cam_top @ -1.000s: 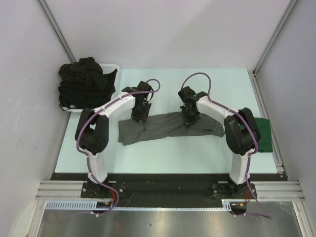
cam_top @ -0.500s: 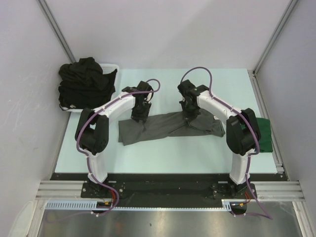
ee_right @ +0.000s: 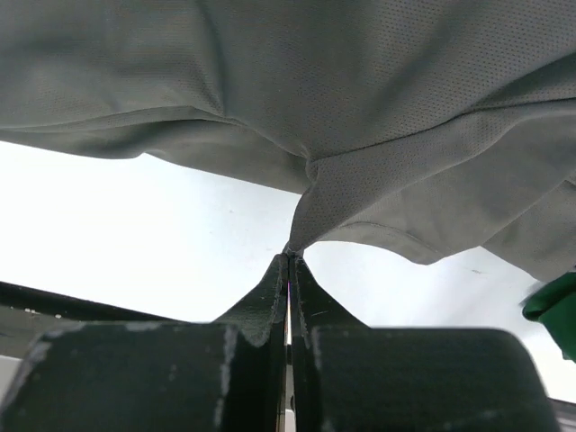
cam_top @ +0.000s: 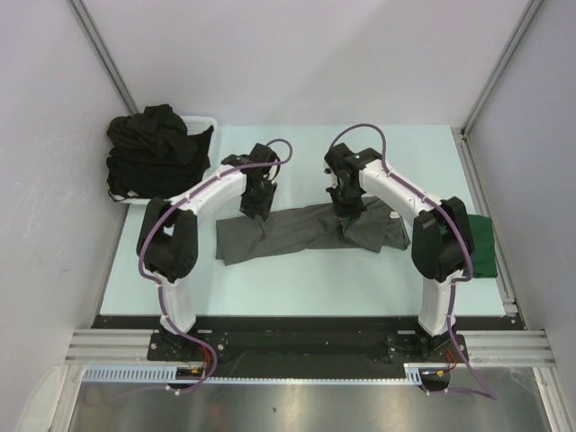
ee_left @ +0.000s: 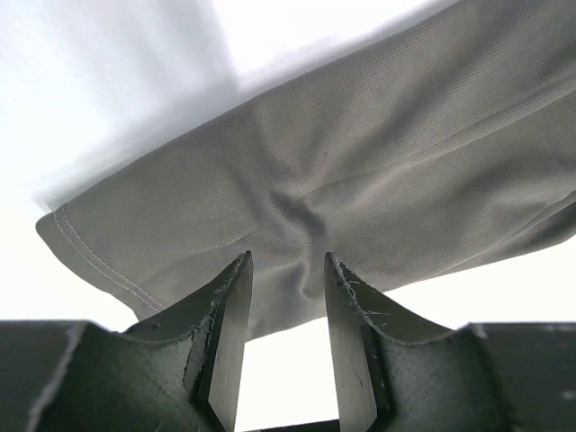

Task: Fold and stack the t-shirts
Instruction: Fold the other side of the tshirt into a rectangle

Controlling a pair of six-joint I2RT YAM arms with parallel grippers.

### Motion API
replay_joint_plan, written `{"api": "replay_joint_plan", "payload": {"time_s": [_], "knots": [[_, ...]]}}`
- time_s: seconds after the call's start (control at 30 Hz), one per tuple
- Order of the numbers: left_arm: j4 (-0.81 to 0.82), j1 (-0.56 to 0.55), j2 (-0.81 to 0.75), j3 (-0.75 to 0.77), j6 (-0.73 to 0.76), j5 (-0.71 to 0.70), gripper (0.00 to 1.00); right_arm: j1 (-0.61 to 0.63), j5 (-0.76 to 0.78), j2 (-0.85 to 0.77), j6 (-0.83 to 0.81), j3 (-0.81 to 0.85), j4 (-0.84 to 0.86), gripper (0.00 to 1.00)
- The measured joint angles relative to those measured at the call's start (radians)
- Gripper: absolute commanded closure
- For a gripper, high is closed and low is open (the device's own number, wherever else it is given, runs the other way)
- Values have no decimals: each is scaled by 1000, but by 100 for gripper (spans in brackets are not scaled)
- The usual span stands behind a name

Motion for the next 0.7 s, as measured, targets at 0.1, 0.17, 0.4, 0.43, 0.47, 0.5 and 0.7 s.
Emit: {"api": "replay_joint_plan", "payload": {"time_s": [0.1, 0.17, 0.4, 0.43, 0.47, 0.5, 0.7], "knots": [[-1, 0, 0, 10, 0, 1, 57, -1, -8, 5, -10, 10, -13, 100], [-2, 0, 1, 16, 0, 2, 57, -3, -9, 9, -15, 8, -15, 100], [-7, -2, 2, 20, 0, 1, 57, -6, -37, 58, -18, -28, -13, 88], [-7, -2, 2, 20, 0, 1, 57, -6, -38, 64, -19, -36, -13, 85], [-6, -2, 2, 19, 0, 1, 57, -6, -37, 72, -19, -43, -13, 80], [-6, -3, 2, 17, 0, 0, 57, -6, -37, 79, -21, -48, -13, 77], [1, -4, -6, -53, -2, -8, 57, -5, -21, 95, -25, -42, -13, 73]]}}
